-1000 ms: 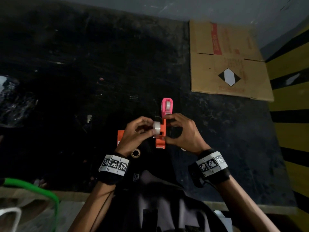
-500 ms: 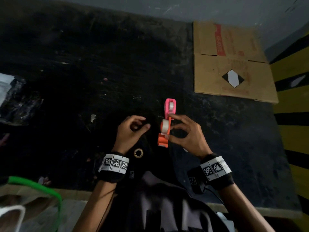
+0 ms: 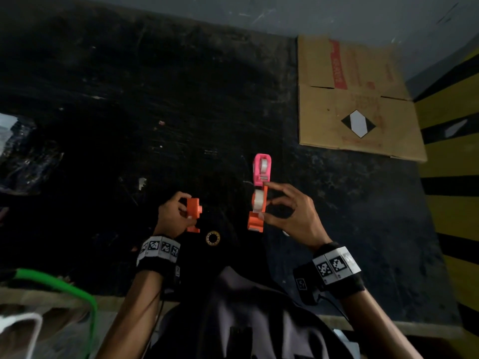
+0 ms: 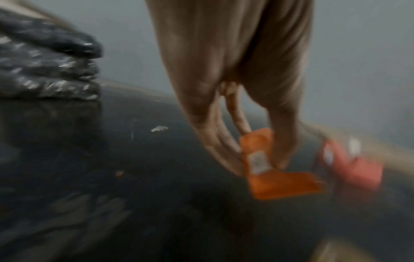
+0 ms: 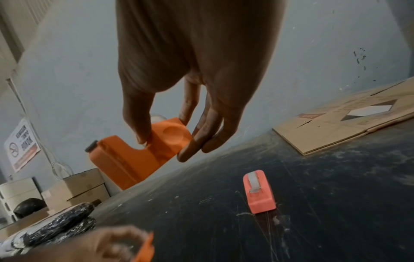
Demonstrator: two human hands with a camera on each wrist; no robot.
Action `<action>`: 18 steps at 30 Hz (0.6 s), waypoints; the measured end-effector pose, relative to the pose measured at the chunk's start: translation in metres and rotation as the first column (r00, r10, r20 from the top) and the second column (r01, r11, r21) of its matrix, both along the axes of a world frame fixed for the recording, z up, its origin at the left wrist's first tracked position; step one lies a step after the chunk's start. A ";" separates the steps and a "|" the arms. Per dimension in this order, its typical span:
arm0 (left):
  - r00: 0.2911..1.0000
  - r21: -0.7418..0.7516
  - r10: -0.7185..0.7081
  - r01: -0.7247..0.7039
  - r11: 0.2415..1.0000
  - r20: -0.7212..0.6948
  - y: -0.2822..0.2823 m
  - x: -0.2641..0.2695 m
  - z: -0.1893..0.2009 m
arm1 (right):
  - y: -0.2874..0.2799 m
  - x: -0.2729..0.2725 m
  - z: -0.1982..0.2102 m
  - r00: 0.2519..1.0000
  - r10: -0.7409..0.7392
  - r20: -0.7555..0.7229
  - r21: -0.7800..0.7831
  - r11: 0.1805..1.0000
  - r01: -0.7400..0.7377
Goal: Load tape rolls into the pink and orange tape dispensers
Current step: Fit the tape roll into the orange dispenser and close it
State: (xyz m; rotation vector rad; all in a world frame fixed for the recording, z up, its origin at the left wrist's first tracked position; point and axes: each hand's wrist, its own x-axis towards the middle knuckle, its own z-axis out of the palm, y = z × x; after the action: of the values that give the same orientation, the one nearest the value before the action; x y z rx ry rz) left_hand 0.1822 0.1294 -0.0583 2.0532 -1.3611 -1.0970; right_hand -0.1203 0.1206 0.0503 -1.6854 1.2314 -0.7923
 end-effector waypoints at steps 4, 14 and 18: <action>0.916 -0.089 -0.011 -0.027 0.996 -0.401 -0.004 -0.017 0.041 | -0.002 0.003 -0.001 1.000 0.007 -0.012 0.020 1.000 -0.007; 0.770 -0.139 -0.214 0.163 0.977 -0.600 -0.007 -0.055 0.104 | -0.007 0.009 0.007 0.998 0.048 0.034 0.037 0.998 -0.049; 0.763 -0.141 -0.217 0.165 0.976 -0.609 -0.005 -0.056 0.106 | -0.006 0.005 0.010 0.997 0.059 0.049 0.057 0.996 -0.061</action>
State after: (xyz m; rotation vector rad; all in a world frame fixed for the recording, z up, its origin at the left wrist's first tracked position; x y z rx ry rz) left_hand 0.1260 0.1248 0.0473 1.3092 -1.2396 -1.5986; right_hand -0.1150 0.1142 0.0603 -1.6396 1.1558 -0.7483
